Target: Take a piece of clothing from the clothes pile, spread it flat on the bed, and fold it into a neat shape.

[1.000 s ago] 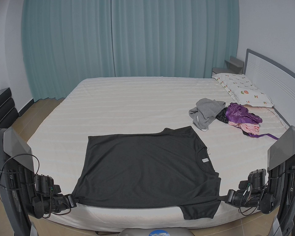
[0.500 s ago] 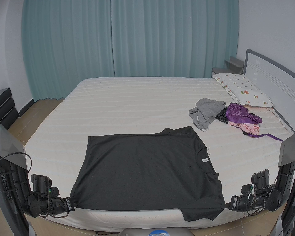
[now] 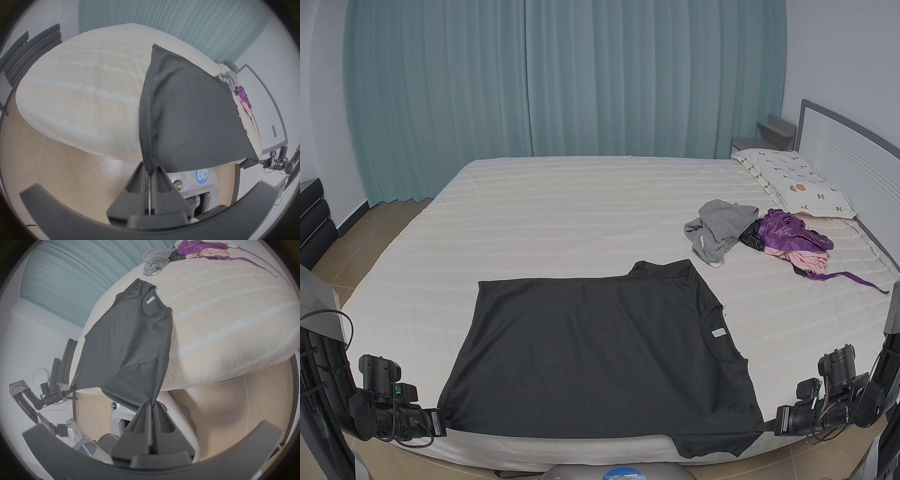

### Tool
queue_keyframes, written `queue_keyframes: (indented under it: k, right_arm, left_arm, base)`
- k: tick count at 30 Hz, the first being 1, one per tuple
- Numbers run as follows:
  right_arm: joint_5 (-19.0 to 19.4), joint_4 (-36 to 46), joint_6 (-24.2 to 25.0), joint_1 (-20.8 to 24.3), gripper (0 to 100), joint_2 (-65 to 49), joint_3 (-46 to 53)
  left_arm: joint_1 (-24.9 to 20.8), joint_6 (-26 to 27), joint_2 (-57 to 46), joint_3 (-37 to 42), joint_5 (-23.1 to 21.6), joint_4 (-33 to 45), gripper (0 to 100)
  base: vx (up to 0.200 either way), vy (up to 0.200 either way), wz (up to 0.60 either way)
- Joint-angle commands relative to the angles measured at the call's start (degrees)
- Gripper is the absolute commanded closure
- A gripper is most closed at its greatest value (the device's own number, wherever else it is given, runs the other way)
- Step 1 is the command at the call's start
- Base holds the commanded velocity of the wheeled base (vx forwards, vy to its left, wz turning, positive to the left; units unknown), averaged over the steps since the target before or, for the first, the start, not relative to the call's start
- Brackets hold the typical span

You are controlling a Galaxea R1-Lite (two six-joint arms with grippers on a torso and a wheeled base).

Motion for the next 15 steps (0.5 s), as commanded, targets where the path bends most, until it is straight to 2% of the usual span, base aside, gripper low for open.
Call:
queue_keyframes:
  k: [1,4,10,15]
  right_arm:
    - [-0.2,2.1,-1.0,0.0,100,-2.7,1.0]
    - [-0.2,5.2,-2.7,0.1,100,-4.6,1.0]
    - [-0.4,6.8,-3.8,0.1,100,-5.2,1.0]
    - [-3.1,10.1,-5.5,0.9,100,-5.5,1.0]
  left_arm:
    - [1.4,1.9,-1.7,1.0,0.0,2.3,100]
    - [1.8,4.8,-3.1,1.0,0.0,5.4,100]
    - [1.9,5.8,-5.9,1.0,0.0,9.3,100]
    - [1.9,8.8,-8.4,1.0,0.0,13.8,100]
  base:
    - [0.000,0.000,0.00]
    - [0.000,0.000,0.00]
    - [0.000,0.000,0.00]
    - [0.000,0.000,0.00]
